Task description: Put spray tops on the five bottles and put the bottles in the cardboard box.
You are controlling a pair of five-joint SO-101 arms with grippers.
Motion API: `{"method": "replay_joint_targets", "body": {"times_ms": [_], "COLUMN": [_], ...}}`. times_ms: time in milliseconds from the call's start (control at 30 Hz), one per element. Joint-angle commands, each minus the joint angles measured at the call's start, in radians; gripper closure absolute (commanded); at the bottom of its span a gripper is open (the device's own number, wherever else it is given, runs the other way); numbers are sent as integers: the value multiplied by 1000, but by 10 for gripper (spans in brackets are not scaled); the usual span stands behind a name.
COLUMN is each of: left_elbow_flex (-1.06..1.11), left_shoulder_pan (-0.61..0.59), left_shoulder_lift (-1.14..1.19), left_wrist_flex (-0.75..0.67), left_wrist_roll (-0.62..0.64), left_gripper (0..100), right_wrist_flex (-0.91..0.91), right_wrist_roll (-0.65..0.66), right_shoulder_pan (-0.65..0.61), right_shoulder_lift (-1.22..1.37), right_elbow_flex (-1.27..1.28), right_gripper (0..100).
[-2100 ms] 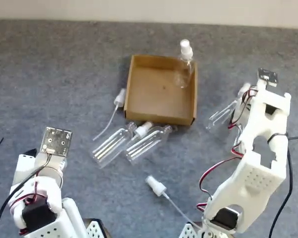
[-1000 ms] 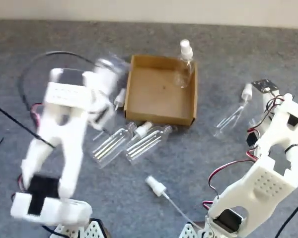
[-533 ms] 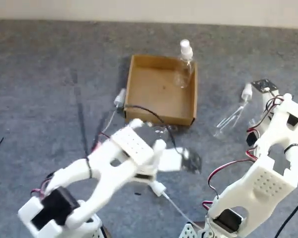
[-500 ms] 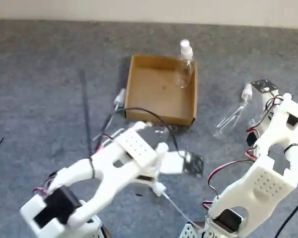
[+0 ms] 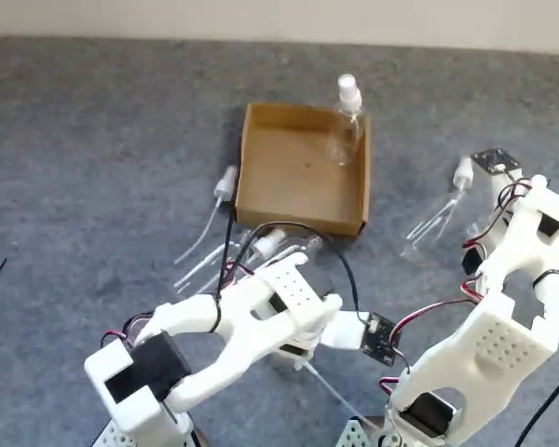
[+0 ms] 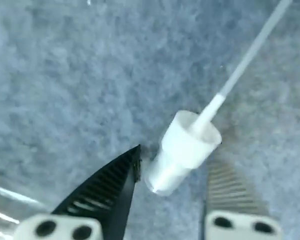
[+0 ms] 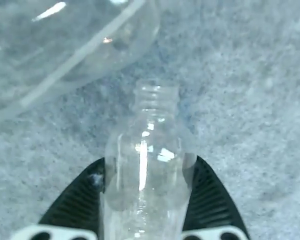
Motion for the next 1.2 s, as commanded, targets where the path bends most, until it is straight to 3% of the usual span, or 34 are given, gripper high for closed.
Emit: {"method": "replay_joint_targets", "body": {"times_ms": [0, 167, 400, 600, 733, 800, 900, 1167], "left_elbow_flex": [-19, -21, -21, -22, -102, -147, -196, -366], "left_shoulder_pan": [-5, -38, -177, -604, -969, -1102, -1196, -1164], "left_shoulder_lift": [-7, -82, -426, -638, -633, -576, -429, 68], "left_wrist_flex": [-5, 110, 374, 470, 460, 393, 287, 106], "left_wrist_roll": [-8, -8, -14, -144, -127, -14, 250, 807], "left_gripper": [976, 977, 976, 976, 976, 976, 976, 976], "right_wrist_flex": [10, 10, 12, 12, 12, 12, 12, 67], "right_wrist_roll": [3, 3, 3, 3, 3, 3, 3, -40], "right_shoulder_pan": [5, 5, 4, 2, 2, 1, -7, -27], "right_shoulder_lift": [1, 1, 1, 1, -1, -1, -4, -4], "right_elbow_flex": [-18, -15, -15, -13, -13, -13, -12, -16], "right_gripper": [988, 988, 988, 988, 988, 988, 988, 988]}}
